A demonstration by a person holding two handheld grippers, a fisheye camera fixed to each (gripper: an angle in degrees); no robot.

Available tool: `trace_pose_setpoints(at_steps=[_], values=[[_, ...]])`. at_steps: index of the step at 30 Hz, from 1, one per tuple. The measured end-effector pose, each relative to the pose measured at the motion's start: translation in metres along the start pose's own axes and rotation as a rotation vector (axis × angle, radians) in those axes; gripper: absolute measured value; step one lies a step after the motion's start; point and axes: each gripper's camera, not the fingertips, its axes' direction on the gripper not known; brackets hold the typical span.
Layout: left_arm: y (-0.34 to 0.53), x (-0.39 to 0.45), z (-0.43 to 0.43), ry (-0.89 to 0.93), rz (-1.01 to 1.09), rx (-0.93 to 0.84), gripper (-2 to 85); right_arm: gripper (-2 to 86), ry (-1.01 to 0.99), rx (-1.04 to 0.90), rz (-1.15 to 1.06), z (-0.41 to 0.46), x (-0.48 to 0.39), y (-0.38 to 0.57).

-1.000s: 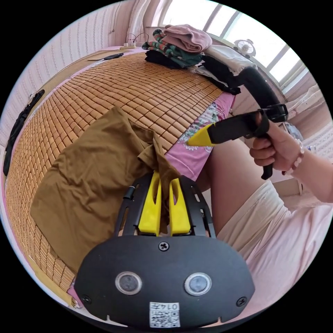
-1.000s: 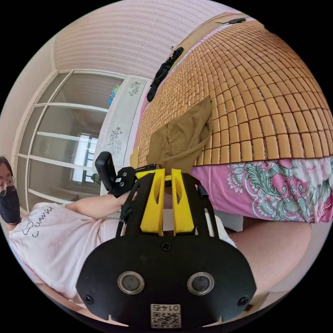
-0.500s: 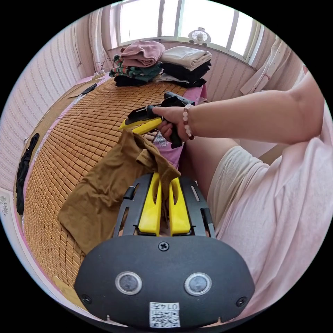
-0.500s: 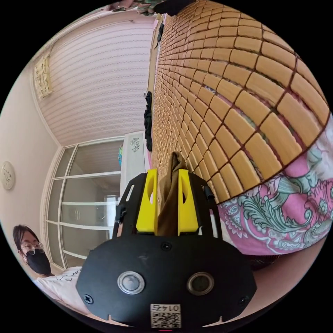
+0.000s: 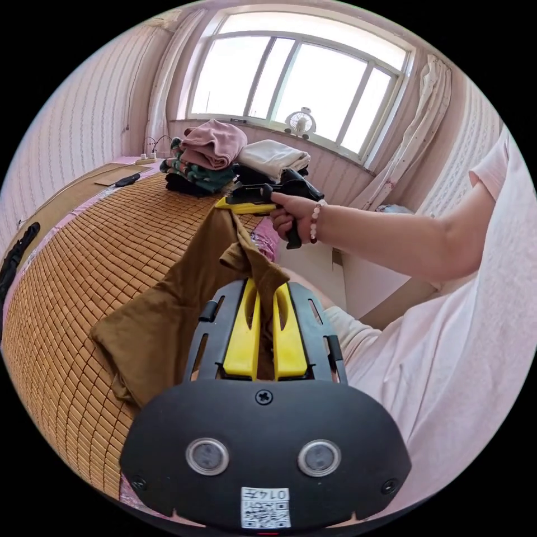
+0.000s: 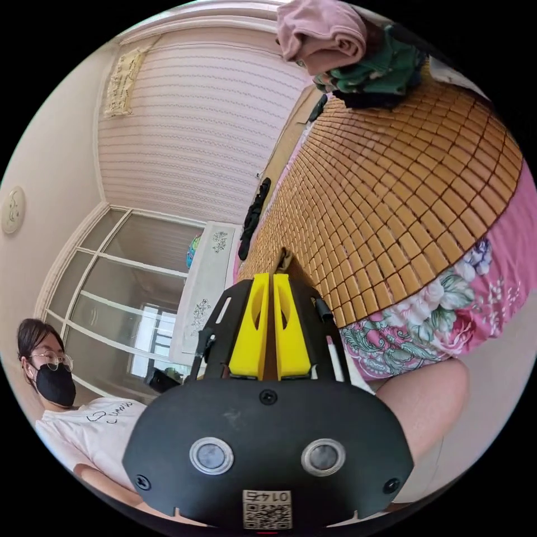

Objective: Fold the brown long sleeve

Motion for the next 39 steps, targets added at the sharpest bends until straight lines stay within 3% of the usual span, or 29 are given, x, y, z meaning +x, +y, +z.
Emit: trace_pose_setpoints(at_steps=[6,10,13,17,24,29,34,39], values=[[0.055,-0.033,-0.050,-0.175,-0.152,0.037,1.3,0.9,0.072,-0.338,-0.178,0.145,-0.083,-0.034],[0.112,-0.071,-0.057,-0.323,-0.381,-0.080,4.1,1.9,0.206,-0.526,-0.232,0.283,-0.108,-0.025],[0.147,-0.097,-0.052,-0.296,-0.529,-0.217,6.4,2.7,0.324,-0.594,-0.236,0.333,-0.113,-0.018],[0.164,-0.110,-0.066,-0.285,-0.604,-0.291,7.6,4.0,0.330,-0.610,-0.300,0.349,-0.133,-0.019],[0.173,-0.127,-0.076,-0.320,-0.689,-0.292,12.0,9.0,0.623,-0.693,-0.666,0.396,-0.175,-0.018],[0.177,-0.141,-0.044,-0.224,-0.771,-0.366,14.3,12.0,0.775,-0.794,-0.805,0.448,-0.180,-0.006],[0.182,-0.140,-0.043,-0.301,-0.831,-0.363,9.0,9.8,0.745,-0.854,-0.809,0.474,-0.176,0.001],[0.189,-0.141,-0.040,-0.232,-0.847,-0.397,0.5,3.5,0.721,-0.899,-0.794,0.476,-0.185,-0.002]])
